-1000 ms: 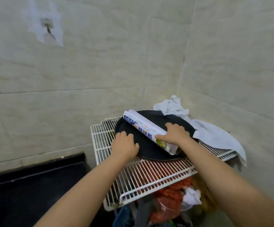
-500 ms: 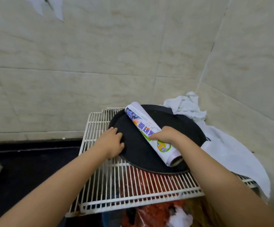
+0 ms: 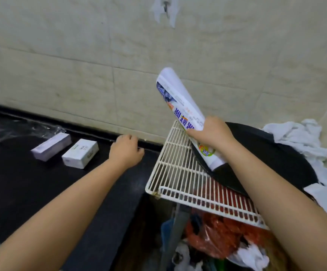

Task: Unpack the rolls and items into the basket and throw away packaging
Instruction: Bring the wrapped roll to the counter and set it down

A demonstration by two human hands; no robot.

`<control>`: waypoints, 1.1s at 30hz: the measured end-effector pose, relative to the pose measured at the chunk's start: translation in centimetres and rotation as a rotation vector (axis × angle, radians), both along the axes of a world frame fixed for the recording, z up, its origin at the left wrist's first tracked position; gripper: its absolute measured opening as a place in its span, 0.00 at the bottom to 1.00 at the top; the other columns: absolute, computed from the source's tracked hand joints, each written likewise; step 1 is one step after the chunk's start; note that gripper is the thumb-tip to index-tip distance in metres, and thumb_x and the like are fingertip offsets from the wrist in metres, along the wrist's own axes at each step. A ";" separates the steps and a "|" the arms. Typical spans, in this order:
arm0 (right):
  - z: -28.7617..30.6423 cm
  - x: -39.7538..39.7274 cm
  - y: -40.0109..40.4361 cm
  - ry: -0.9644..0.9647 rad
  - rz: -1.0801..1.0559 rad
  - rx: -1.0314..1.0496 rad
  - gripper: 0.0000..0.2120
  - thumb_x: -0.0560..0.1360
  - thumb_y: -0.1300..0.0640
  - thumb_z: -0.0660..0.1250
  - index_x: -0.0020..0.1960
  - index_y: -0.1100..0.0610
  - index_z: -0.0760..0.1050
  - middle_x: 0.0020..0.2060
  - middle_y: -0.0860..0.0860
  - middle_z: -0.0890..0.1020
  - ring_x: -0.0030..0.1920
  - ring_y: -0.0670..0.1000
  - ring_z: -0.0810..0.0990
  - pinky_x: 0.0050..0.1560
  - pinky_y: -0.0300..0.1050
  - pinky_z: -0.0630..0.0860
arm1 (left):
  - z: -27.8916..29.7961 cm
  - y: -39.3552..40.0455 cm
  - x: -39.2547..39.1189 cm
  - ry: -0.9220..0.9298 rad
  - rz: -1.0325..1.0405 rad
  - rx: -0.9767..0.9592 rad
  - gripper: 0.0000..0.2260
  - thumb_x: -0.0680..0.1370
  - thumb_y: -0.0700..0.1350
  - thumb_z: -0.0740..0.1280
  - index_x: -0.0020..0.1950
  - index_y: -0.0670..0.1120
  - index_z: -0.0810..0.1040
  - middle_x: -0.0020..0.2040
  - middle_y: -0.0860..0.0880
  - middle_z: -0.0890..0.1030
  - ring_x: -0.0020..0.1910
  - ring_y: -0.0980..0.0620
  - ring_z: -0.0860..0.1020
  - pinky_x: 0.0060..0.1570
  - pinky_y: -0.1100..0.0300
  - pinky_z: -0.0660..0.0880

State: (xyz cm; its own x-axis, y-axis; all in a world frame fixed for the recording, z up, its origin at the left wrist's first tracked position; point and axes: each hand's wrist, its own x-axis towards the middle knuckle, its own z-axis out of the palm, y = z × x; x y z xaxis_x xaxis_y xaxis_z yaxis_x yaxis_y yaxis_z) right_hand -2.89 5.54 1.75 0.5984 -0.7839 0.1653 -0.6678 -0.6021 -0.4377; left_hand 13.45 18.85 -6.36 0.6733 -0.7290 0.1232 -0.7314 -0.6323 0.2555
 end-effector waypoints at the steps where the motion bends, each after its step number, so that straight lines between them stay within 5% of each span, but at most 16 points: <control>1: 0.2 1.9 1.7 0.015 0.059 -0.017 0.22 0.69 0.46 0.67 0.54 0.62 0.75 0.50 0.62 0.79 0.43 0.59 0.77 0.37 0.42 0.65 | -0.3 2.0 1.2 0.008 0.036 -0.007 0.20 0.77 0.50 0.60 0.65 0.40 0.71 0.65 0.40 0.72 0.65 0.41 0.69 0.61 0.48 0.71; 7: -3.3 14.0 13.8 0.090 0.285 0.117 0.14 0.68 0.48 0.69 0.44 0.58 0.73 0.39 0.55 0.74 0.36 0.55 0.73 0.33 0.42 0.67 | -1.9 15.4 8.8 0.064 0.173 0.022 0.19 0.76 0.48 0.61 0.64 0.42 0.72 0.65 0.41 0.72 0.65 0.42 0.69 0.60 0.48 0.72; 15: -13.5 26.8 28.5 0.240 0.278 0.296 0.26 0.67 0.45 0.68 0.57 0.61 0.71 0.52 0.56 0.76 0.48 0.56 0.79 0.40 0.44 0.70 | -6.3 33.3 20.2 0.126 0.225 0.207 0.20 0.77 0.51 0.61 0.67 0.44 0.69 0.67 0.45 0.70 0.67 0.44 0.67 0.62 0.49 0.71; 18: -16.4 30.5 32.2 0.349 0.279 0.286 0.28 0.67 0.42 0.67 0.59 0.60 0.70 0.54 0.55 0.75 0.52 0.55 0.78 0.50 0.48 0.74 | -7.7 37.6 23.6 0.168 0.263 0.237 0.20 0.77 0.51 0.60 0.67 0.45 0.69 0.67 0.45 0.70 0.68 0.44 0.66 0.63 0.50 0.70; 33: -25.8 50.8 35.1 0.499 0.412 0.114 0.26 0.70 0.44 0.65 0.60 0.60 0.68 0.58 0.56 0.72 0.56 0.57 0.75 0.59 0.49 0.69 | -14.4 36.6 42.6 0.202 0.146 0.383 0.19 0.78 0.49 0.59 0.68 0.44 0.66 0.69 0.45 0.67 0.69 0.45 0.63 0.67 0.49 0.63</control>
State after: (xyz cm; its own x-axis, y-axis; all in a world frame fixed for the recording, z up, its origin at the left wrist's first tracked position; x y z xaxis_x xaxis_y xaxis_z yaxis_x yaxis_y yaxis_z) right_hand 47.94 40.67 -24.07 0.8368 -0.4702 -0.2804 -0.5317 -0.8202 -0.2112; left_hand 56.04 55.48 -20.79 0.7555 -0.5918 -0.2810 -0.5869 -0.8020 0.1110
